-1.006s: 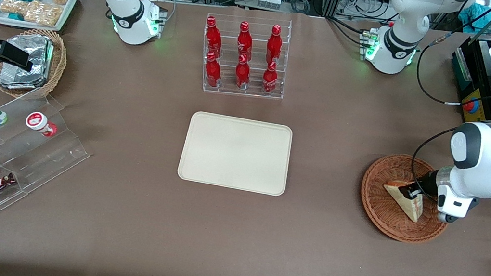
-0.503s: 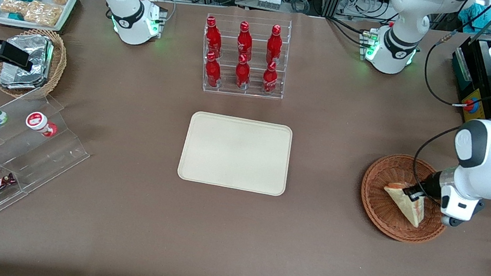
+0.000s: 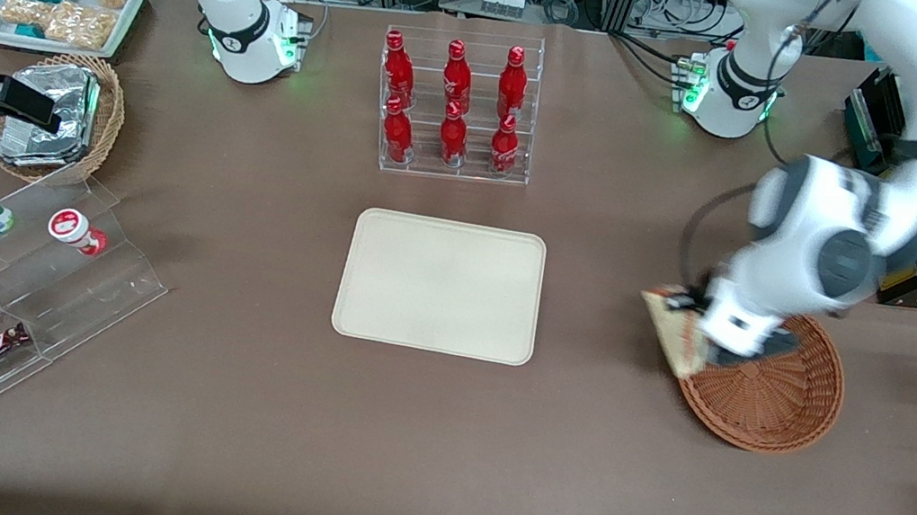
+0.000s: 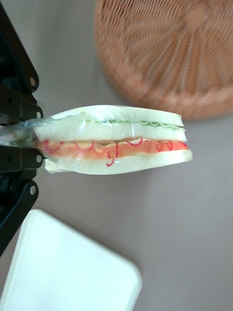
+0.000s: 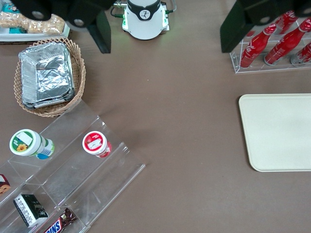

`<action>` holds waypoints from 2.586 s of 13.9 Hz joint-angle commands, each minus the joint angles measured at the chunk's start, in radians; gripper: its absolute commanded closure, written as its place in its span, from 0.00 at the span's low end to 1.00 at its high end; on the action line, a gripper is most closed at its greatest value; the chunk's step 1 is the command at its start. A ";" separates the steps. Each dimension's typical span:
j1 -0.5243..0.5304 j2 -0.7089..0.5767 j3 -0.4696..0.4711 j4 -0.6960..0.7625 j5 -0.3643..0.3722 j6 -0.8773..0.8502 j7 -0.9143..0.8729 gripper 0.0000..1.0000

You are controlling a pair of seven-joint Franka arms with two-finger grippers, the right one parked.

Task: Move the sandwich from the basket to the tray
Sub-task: 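Carry the held sandwich with the left gripper over the cream tray, then lower the sandwich onto the tray and open the left gripper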

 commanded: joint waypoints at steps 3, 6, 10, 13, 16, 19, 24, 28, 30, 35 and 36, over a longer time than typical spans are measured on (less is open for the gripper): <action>-0.246 0.106 0.016 0.156 0.107 -0.057 -0.223 0.84; -0.373 0.235 0.017 0.291 0.112 -0.060 -0.336 0.84; -0.401 0.339 0.016 0.421 0.106 -0.061 -0.341 0.81; -0.453 0.393 0.016 0.469 0.127 -0.063 -0.308 0.85; -0.476 0.483 0.007 0.578 0.142 -0.060 -0.257 0.87; -0.516 0.526 0.007 0.619 0.184 -0.057 -0.251 0.92; -0.555 0.645 0.008 0.725 0.199 0.020 -0.251 0.91; -0.570 0.665 0.010 0.739 0.201 0.023 -0.248 0.90; -0.572 0.671 0.010 0.739 0.201 0.020 -0.232 0.87; -0.570 0.665 0.010 0.728 0.202 0.012 -0.232 0.26; -0.570 0.665 0.010 0.728 0.202 0.012 -0.232 0.08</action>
